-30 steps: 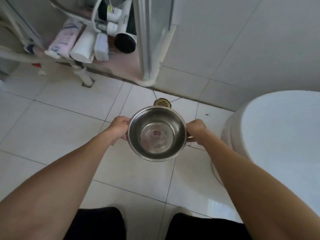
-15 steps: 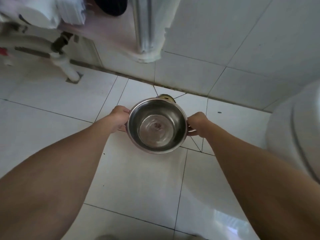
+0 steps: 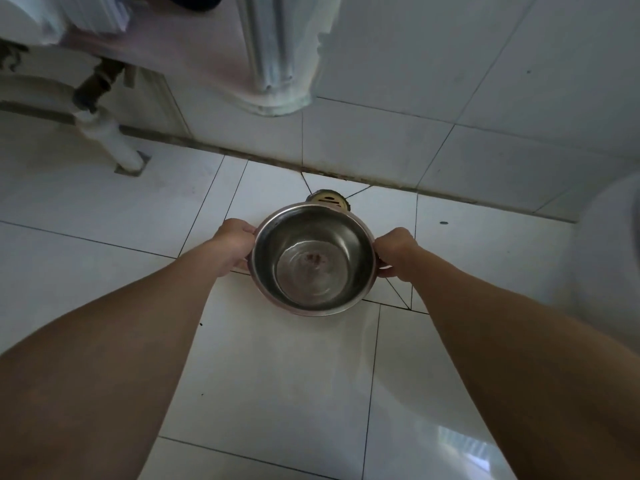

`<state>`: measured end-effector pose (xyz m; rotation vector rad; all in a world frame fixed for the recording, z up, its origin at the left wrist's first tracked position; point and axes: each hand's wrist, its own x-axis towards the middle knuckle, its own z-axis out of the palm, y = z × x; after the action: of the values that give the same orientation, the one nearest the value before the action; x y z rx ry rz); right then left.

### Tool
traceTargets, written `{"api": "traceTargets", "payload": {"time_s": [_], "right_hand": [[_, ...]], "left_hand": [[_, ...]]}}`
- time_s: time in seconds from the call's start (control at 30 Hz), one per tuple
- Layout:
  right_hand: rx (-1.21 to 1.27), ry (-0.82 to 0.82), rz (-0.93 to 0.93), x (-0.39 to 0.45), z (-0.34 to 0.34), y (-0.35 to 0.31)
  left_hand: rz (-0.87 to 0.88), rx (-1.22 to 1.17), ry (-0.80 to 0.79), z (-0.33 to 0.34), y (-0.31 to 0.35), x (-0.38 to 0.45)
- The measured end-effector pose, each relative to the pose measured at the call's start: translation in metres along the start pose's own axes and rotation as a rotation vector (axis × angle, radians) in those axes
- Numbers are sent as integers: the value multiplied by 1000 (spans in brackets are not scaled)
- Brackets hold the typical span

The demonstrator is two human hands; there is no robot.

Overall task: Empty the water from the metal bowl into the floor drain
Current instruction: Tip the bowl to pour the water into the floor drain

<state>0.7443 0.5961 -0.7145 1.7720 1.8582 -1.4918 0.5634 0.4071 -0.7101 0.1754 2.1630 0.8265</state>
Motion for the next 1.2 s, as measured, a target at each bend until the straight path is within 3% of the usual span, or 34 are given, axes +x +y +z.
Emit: {"api": "traceTargets", "payload": {"time_s": [1.2], "right_hand": [[-31,27,36,16,0,1]], "left_hand": [[-26,3,70,13,5,19]]}}
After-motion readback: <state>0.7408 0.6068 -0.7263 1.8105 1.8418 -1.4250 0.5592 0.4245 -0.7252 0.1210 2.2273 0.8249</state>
